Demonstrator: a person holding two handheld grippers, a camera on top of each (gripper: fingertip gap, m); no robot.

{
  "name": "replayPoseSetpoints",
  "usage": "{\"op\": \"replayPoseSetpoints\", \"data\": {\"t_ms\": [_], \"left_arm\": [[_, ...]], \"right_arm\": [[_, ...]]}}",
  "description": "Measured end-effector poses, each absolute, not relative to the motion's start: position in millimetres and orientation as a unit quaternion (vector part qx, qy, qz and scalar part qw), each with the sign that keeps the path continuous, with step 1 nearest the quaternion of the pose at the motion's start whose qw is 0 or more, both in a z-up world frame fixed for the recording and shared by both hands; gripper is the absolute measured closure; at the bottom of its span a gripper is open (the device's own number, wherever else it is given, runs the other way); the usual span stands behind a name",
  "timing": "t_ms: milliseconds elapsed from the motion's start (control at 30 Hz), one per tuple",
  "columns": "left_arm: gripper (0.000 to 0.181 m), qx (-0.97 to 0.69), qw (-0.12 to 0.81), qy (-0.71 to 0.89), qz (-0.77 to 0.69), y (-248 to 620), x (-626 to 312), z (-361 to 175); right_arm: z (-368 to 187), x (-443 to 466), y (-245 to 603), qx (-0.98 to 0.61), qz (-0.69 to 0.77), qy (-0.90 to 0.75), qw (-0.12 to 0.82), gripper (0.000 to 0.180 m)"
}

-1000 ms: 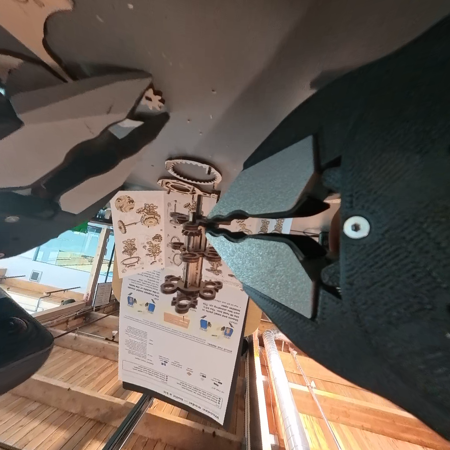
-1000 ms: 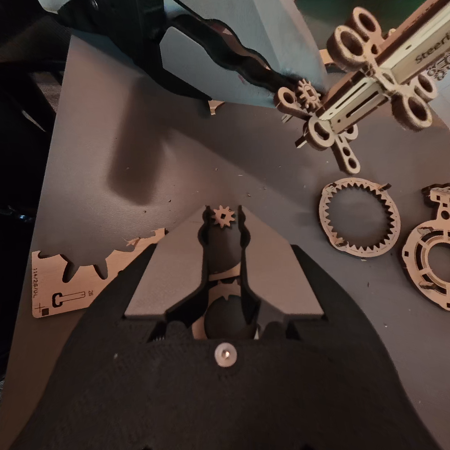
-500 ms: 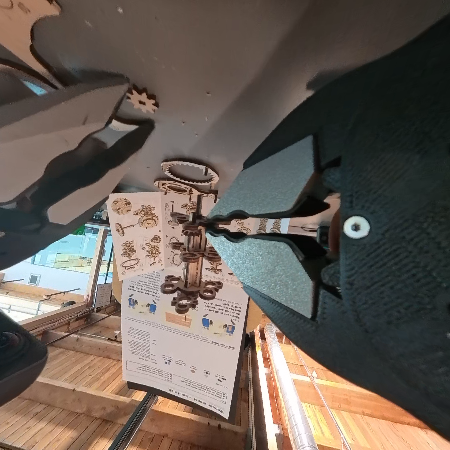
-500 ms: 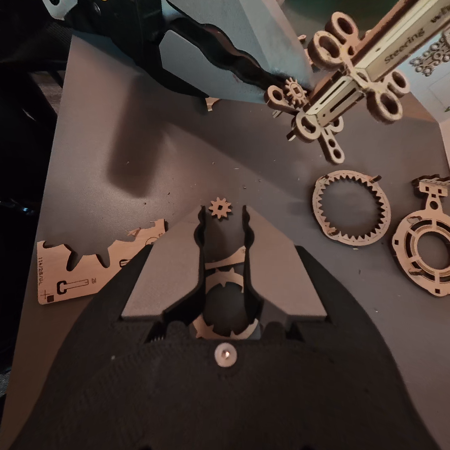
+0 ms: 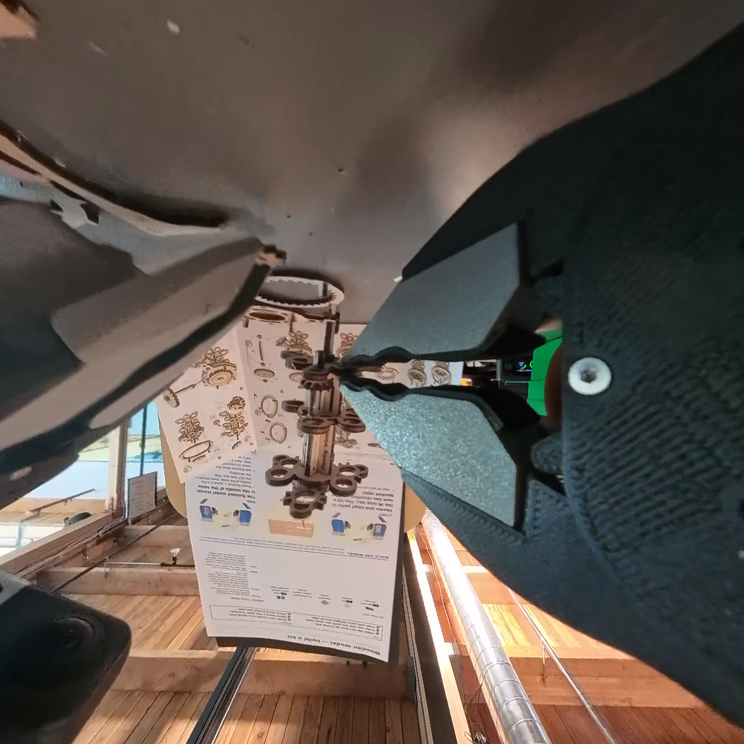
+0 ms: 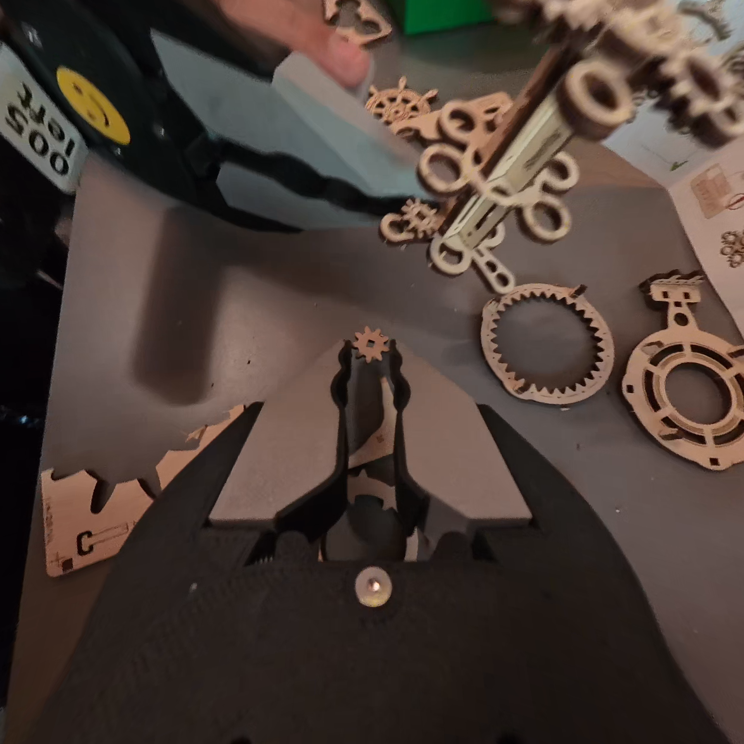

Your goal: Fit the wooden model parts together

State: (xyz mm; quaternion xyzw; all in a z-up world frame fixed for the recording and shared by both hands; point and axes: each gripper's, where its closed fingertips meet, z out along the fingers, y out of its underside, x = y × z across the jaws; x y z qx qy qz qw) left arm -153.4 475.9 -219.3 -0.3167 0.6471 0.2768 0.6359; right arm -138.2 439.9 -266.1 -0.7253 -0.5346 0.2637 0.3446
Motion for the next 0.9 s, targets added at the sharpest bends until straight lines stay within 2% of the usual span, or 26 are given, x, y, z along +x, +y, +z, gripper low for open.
{"op": "replayPoseSetpoints", "data": {"t_ms": [33,267,900], "left_arm": [[0.181,-0.318,0.633,0.649,0.278,476,-153,-221],[0.18,-0.341,0.615,0.653,0.281,480,-152,-229],[0.18,-0.411,0.588,0.651,0.249,490,-150,-240]], "right_arm": [[-263,-139,442,-0.728,0.274,-0.523,0.348,0.165],[-249,-147,448,-0.741,0.344,-0.46,0.348,0.165],[-246,-146,459,-0.752,0.337,-0.431,0.369,0.165]]}}
